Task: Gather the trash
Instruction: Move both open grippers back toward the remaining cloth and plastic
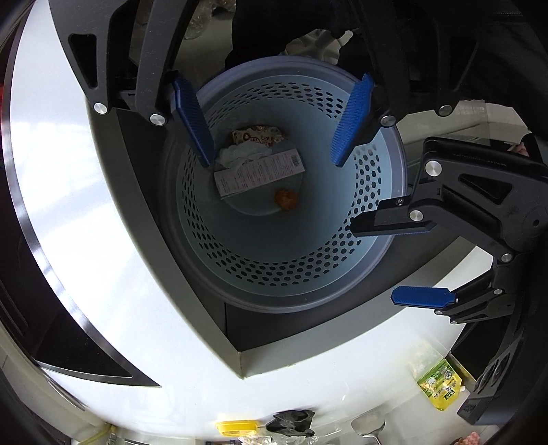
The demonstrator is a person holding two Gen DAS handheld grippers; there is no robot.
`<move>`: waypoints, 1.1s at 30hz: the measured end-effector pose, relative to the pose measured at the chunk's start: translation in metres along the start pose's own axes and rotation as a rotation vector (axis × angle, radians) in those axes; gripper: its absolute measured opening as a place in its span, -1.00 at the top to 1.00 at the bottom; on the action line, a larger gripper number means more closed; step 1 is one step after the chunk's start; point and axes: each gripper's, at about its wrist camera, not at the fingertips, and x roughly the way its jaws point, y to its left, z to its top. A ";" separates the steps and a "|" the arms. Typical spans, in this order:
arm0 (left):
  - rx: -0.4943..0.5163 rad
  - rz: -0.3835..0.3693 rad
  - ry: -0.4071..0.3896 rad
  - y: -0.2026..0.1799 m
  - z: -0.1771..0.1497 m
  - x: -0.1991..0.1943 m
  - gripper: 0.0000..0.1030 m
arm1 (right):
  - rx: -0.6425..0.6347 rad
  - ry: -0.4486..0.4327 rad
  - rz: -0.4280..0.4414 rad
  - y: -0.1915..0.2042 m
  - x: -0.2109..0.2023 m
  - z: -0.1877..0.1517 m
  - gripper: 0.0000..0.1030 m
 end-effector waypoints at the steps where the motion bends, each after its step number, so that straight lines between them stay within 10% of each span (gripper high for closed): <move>1: -0.004 0.001 -0.007 0.004 0.001 -0.003 -0.69 | -0.004 -0.005 -0.002 0.001 -0.001 0.002 -0.41; 18: -0.229 0.153 -0.302 0.076 0.038 -0.094 -0.80 | -0.100 -0.241 -0.031 0.008 -0.065 0.062 -0.54; 33: -0.325 0.206 -0.390 0.140 0.089 -0.105 -0.83 | -0.062 -0.372 -0.079 -0.005 -0.075 0.161 -0.59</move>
